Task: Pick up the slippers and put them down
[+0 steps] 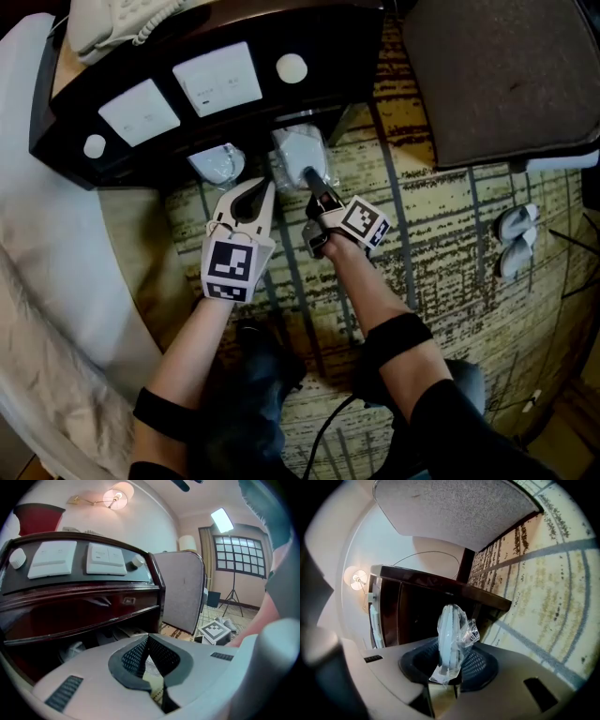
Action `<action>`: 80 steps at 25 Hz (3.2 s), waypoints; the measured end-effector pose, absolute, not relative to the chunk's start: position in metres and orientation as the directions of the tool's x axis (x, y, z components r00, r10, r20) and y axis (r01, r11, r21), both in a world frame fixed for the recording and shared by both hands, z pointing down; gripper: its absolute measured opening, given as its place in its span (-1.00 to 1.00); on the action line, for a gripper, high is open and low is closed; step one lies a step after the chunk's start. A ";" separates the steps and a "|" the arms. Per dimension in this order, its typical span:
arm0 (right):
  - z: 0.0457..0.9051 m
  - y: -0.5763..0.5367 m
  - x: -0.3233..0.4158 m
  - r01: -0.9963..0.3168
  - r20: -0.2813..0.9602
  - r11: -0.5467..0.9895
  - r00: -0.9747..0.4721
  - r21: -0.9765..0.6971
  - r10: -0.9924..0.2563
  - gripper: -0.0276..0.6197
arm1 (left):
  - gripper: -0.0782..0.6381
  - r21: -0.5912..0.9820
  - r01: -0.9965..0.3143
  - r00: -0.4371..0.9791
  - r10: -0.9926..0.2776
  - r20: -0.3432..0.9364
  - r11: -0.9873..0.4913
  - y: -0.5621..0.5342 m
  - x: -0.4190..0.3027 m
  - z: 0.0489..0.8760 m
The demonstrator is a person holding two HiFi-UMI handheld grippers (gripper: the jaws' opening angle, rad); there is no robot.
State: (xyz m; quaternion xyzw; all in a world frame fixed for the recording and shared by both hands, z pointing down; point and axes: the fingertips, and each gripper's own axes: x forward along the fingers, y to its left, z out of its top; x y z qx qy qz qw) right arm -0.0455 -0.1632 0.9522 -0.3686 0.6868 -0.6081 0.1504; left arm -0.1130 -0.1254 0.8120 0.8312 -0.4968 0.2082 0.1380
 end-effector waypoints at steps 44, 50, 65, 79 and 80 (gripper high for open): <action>1.027 0.144 0.129 -0.817 0.926 -0.437 -0.307 -0.376 -0.221 0.55 | -0.78 0.149 -0.849 0.477 -0.614 0.628 -0.507 0.026 -0.035 0.795; 0.944 0.127 0.143 -0.852 0.921 -0.359 -0.312 -0.380 -0.234 0.54 | -0.78 0.131 -0.856 0.463 -0.631 0.622 -0.500 0.026 -0.035 0.712; 0.417 0.016 0.167 -0.791 0.621 0.371 -0.612 -0.487 -0.490 -0.91 | -0.78 0.054 -0.965 0.240 -0.783 0.573 -0.256 0.062 -0.032 0.325; 0.161 0.105 0.202 -0.732 0.472 0.649 -0.656 -0.207 -0.589 -0.91 | -0.78 0.059 -0.994 0.106 -0.873 0.477 -0.088 0.182 -0.056 0.121; 0.154 0.117 0.204 -0.739 0.467 0.643 -0.650 -0.204 -0.599 -0.91 | -0.78 0.066 -0.994 0.108 -0.875 0.472 -0.087 0.193 -0.058 0.115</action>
